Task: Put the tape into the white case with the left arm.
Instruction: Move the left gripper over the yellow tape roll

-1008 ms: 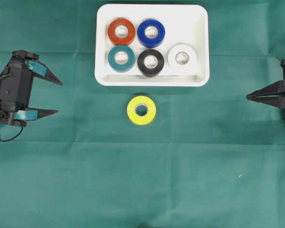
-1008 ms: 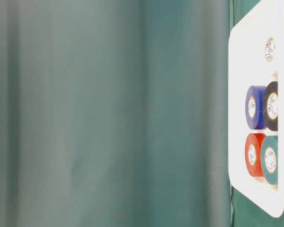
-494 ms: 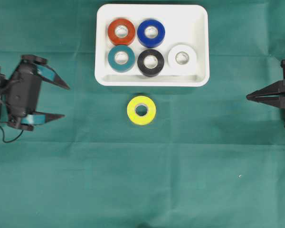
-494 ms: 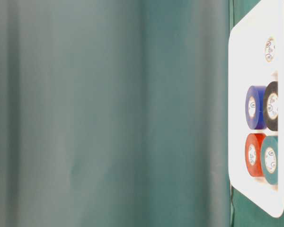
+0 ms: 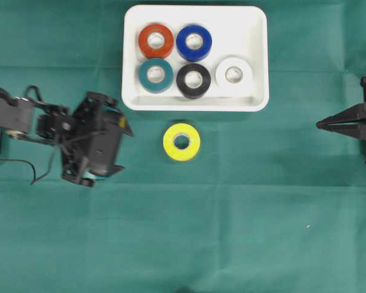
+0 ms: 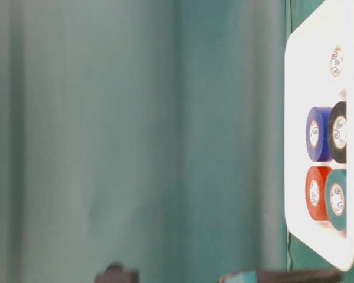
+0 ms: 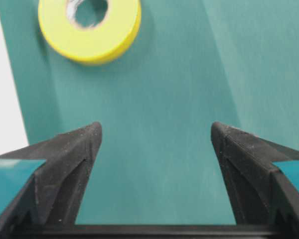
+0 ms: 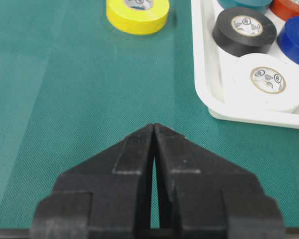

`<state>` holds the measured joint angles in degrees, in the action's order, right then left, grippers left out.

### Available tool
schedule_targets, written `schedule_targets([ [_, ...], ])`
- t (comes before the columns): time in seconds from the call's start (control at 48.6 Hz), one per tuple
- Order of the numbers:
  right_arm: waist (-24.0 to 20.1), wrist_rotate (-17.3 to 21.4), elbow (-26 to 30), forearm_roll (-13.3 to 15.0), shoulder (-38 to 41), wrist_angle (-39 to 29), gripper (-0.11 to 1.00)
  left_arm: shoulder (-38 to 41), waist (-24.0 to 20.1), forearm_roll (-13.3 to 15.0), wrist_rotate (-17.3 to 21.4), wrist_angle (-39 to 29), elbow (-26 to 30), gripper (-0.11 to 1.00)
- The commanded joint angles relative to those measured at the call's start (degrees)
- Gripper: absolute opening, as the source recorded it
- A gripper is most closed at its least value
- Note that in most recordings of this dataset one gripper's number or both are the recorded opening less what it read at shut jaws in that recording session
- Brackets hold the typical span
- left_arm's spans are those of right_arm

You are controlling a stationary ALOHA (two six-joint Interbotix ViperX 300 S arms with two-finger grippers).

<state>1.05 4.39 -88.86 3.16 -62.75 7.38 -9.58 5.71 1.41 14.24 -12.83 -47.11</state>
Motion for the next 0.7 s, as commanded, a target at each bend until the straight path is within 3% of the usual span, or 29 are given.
schedule_targets([
  [0.0, 0.1, 0.1, 0.5, 0.0, 0.4, 0.7, -0.09, 2.1, 0.7, 0.1, 0.1, 0.4, 3.9, 0.89],
  [0.267, 0.0, 0.1, 0.5, 0.0, 0.4, 0.7, -0.09, 9.9, 1.1, 0.1, 0.3, 0.0, 12.1, 0.90],
  [0.679, 0.1, 0.1, 0.4, 0.0, 0.4, 0.8, -0.09, 17.3, -0.4, -0.1, 0.3, -1.8, 18.5, 0.89],
])
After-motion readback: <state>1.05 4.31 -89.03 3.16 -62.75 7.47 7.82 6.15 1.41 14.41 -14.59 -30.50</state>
